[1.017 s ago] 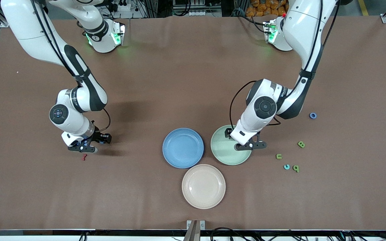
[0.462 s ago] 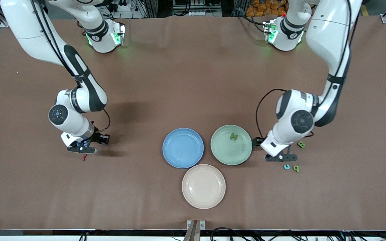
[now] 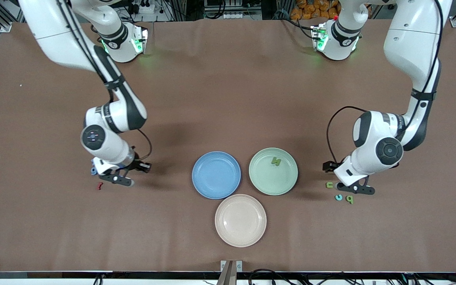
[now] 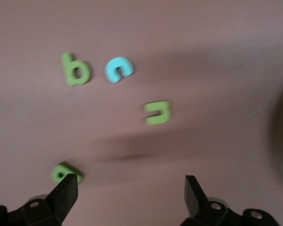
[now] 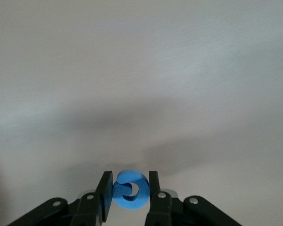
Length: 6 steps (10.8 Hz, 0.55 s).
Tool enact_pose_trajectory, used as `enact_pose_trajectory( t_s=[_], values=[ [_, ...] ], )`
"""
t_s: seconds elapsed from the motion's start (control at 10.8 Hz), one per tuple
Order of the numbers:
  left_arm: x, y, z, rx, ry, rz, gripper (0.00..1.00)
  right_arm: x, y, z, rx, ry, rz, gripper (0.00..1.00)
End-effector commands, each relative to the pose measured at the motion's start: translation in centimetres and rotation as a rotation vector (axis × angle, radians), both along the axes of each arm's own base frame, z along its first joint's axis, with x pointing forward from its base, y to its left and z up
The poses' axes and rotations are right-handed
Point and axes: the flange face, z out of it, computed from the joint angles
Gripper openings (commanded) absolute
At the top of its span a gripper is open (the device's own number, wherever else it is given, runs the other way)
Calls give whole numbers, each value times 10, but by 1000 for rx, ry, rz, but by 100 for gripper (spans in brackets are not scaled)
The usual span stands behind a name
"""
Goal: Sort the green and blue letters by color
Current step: 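Release the G on the blue plate while the left gripper returns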
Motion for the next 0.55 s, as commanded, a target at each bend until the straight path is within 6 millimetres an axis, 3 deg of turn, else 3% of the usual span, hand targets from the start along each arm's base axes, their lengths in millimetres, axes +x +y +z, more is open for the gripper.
enact_pose_trajectory(
  t_s=[0.0,0.28,0.46],
  values=[
    [-18,47,-1,88,23,-91,100,2,66,4,8,13,-111,0],
    [-22,75,-16,58,-36,-100,100,-2,128,1,31,1,-214,0],
    [-23,78,-22,46,-62,-102,100,-10,161,-6,77,25,-281,0]
  ],
)
